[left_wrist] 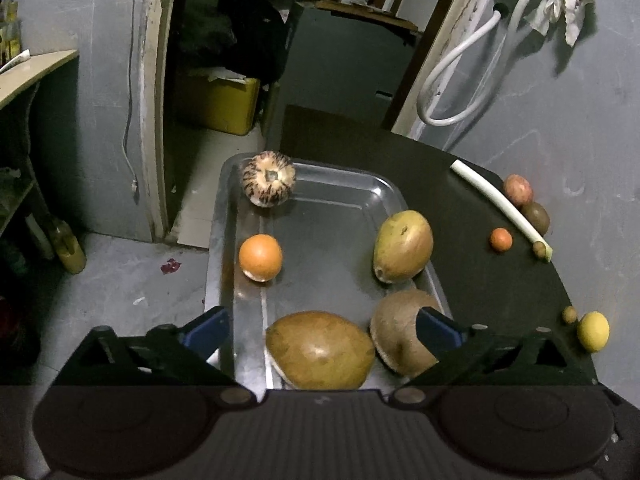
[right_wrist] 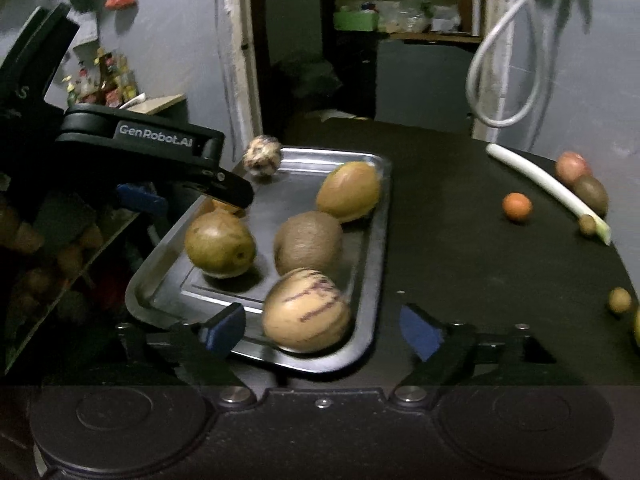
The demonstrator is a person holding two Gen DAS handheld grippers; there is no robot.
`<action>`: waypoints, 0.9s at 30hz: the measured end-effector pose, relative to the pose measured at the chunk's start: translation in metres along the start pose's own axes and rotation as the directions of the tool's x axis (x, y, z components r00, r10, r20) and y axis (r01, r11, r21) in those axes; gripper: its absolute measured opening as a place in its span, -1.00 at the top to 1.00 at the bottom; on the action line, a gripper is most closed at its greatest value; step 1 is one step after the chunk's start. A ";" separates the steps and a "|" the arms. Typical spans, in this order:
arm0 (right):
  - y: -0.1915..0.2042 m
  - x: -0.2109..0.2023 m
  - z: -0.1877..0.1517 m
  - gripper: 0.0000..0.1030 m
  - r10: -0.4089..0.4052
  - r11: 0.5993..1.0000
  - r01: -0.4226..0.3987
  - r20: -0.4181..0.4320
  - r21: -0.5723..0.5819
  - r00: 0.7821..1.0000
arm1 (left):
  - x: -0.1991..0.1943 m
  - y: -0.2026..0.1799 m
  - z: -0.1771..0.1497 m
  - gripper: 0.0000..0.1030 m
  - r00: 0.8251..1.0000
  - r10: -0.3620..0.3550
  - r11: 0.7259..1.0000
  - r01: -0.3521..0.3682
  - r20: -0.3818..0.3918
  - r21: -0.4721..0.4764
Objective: Organize fruits
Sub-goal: 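Open both tools to drop the mango and striped melon into the tray, then move both tools away from the tray toward the loose fruits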
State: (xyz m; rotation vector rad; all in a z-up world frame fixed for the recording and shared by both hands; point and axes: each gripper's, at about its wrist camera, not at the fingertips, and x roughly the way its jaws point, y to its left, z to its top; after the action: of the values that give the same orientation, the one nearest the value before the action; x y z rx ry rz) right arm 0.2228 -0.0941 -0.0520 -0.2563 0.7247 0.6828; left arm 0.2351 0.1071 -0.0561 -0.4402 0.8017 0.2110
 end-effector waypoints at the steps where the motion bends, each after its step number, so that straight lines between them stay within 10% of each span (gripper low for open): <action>1: -0.003 -0.004 -0.002 -0.82 -0.008 1.000 0.008 0.006 0.014 1.000 | 0.000 -0.003 0.001 -0.99 1.000 0.000 1.000 0.000 -0.002 -0.001; 11: -0.053 -0.052 -0.025 -0.99 -0.189 0.965 0.178 0.041 0.192 0.981 | 0.005 -0.046 0.006 -0.99 0.999 -0.031 0.996 0.034 -0.030 0.087; 27: -0.123 -0.096 -0.090 -0.99 -0.446 0.750 0.414 -0.067 0.516 0.892 | 0.033 -0.140 0.006 -0.99 0.980 -0.122 0.925 0.169 -0.157 0.341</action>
State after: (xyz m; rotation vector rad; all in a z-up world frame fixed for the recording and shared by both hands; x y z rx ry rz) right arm 0.2037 -0.2737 -0.0538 0.1011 0.7314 0.0318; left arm 0.3099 -0.0140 -0.0347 -0.1731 0.9125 -0.1038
